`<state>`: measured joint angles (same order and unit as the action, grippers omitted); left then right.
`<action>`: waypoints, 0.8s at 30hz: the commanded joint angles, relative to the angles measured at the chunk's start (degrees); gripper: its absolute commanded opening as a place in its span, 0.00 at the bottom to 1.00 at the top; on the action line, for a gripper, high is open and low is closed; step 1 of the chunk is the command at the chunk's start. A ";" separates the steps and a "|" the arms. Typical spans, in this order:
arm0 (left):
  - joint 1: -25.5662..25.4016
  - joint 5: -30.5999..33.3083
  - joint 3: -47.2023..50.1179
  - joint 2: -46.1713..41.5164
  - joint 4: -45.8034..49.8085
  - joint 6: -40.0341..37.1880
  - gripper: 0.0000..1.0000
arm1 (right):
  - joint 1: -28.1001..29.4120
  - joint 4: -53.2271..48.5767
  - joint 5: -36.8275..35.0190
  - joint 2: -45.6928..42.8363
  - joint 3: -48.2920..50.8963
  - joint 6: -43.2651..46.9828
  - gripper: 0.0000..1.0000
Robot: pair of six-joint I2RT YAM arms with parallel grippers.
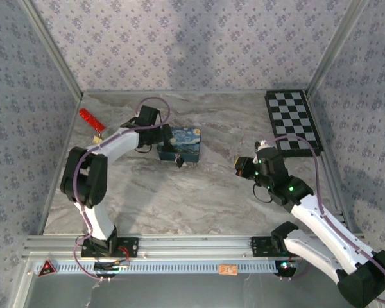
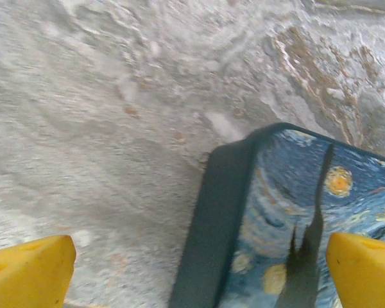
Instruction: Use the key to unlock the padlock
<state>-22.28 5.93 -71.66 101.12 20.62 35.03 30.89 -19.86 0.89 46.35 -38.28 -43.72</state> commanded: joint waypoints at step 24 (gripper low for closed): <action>-16.64 -4.45 32.35 -16.13 -31.51 0.92 0.85 | 0.79 1.85 0.27 -2.64 2.40 0.27 0.00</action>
<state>-38.70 3.14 -36.42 82.83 -5.21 35.07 31.27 -17.63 1.32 45.25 -36.53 -43.70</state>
